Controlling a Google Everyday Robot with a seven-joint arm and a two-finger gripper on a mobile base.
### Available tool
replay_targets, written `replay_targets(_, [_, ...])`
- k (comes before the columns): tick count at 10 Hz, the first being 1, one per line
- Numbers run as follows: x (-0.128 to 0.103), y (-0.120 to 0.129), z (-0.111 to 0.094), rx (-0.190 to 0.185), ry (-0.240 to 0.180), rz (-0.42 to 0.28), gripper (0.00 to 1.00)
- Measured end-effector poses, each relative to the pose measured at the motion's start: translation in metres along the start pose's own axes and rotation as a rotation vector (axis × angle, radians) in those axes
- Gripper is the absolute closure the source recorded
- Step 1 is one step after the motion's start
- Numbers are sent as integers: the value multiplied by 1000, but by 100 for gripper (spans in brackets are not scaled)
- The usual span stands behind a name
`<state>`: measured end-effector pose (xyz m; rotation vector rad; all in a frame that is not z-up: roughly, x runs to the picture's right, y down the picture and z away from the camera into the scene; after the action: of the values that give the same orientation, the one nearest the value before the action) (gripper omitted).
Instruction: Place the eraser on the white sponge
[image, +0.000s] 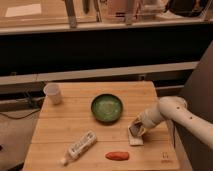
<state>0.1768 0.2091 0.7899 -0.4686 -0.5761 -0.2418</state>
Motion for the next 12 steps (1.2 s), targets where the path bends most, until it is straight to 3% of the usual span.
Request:
replay_targets(8, [-10,10,9,-37,-41,40,20])
replay_targets(12, [-18,5,-12,-11,-66,82,20])
